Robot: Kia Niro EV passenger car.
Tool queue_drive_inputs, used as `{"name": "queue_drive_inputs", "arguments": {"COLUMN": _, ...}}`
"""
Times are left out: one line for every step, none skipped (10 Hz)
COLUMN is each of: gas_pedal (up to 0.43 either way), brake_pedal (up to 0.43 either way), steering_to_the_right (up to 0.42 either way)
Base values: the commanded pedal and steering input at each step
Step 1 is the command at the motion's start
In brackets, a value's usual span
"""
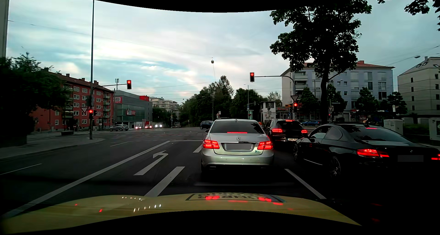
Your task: Follow the waypoints while adhering to traffic rules and regulations
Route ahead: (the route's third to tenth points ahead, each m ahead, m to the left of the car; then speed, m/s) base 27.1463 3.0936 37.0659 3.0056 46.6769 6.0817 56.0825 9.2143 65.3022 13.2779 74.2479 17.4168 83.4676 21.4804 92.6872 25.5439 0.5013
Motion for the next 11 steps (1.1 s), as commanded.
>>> {"name": "queue_drive_inputs", "arguments": {"gas_pedal": 0.0, "brake_pedal": 0.238, "steering_to_the_right": -0.004}}
{"name": "queue_drive_inputs", "arguments": {"gas_pedal": 0.0, "brake_pedal": 0.238, "steering_to_the_right": -0.004}}
{"name": "queue_drive_inputs", "arguments": {"gas_pedal": 0.0, "brake_pedal": 0.238, "steering_to_the_right": -0.004}}
{"name": "queue_drive_inputs", "arguments": {"gas_pedal": 0.0, "brake_pedal": 0.238, "steering_to_the_right": -0.004}}
{"name": "queue_drive_inputs", "arguments": {"gas_pedal": 0.0, "brake_pedal": 0.238, "steering_to_the_right": -0.004}}
{"name": "queue_drive_inputs", "arguments": {"gas_pedal": 0.0, "brake_pedal": 0.238, "steering_to_the_right": -0.004}}
{"name": "queue_drive_inputs", "arguments": {"gas_pedal": 0.0, "brake_pedal": 0.238, "steering_to_the_right": -0.004}}
{"name": "queue_drive_inputs", "arguments": {"gas_pedal": 0.0, "brake_pedal": 0.238, "steering_to_the_right": -0.004}}
{"name": "queue_drive_inputs", "arguments": {"gas_pedal": 0.0, "brake_pedal": 0.25, "steering_to_the_right": -0.004}}
{"name": "queue_drive_inputs", "arguments": {"gas_pedal": 0.0, "brake_pedal": 0.256, "steering_to_the_right": -0.004}}
{"name": "queue_drive_inputs", "arguments": {"gas_pedal": 0.0, "brake_pedal": 0.268, "steering_to_the_right": -0.004}}
